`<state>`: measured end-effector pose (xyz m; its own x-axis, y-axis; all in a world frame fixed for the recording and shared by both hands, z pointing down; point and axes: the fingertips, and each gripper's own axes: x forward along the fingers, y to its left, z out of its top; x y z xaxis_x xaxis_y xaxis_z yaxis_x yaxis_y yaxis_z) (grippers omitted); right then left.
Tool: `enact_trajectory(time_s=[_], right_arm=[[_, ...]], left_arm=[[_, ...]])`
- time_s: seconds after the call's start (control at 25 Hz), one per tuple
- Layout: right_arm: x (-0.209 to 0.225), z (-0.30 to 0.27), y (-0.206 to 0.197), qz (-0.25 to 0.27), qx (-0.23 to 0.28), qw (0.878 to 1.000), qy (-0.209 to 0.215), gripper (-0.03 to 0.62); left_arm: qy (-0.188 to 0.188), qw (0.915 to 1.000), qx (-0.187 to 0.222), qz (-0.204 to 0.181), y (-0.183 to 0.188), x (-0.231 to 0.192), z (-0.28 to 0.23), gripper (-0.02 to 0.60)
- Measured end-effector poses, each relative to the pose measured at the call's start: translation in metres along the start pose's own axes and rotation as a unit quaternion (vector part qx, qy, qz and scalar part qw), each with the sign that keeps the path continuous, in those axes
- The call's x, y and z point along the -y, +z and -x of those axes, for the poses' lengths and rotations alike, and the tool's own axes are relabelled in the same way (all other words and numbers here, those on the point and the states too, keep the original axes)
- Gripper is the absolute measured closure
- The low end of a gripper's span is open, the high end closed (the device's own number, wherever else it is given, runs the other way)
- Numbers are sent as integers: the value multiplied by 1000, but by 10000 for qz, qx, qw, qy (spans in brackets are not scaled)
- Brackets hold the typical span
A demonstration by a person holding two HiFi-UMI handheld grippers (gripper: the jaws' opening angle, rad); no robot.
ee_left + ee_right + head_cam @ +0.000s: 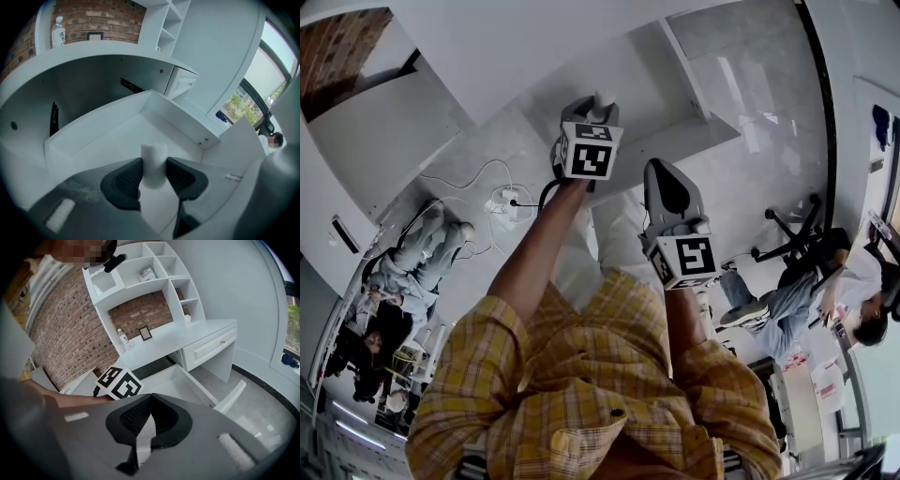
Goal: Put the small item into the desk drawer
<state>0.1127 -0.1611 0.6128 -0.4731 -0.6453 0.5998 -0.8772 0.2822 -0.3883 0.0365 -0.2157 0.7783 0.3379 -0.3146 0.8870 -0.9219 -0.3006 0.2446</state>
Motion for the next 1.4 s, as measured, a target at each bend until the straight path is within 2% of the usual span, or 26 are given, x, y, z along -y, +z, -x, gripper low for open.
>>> enact_trajectory(time_s=[0.2,0.52,0.8,1.24,1.32,1.4], right_arm=[[-1,-2,-8,-39,-93,9999,-15,600],[3,-3,-12,-88,-103,9999,34,600],[4,-1,-17,-113,-141,9998,54,600],[4,1,-15,-301,-68,9995,96,600],[5,2,-16,-326,-76,9994,70,600],[9,4,-16,-416,-49,9991,21,600]], left_arm=[[97,9997,-147,-148,-7,-7,-16,411],[140,9994,-312,-76,-18,-10,-32,411],[186,9982,-534,-180,-29,-16,-44,410],[246,9981,-551,-130,-27,-17,-52,405],[196,9982,-565,-87,-27,-16,-53,397],[105,9983,-572,-15,-27,-13,-53,360]])
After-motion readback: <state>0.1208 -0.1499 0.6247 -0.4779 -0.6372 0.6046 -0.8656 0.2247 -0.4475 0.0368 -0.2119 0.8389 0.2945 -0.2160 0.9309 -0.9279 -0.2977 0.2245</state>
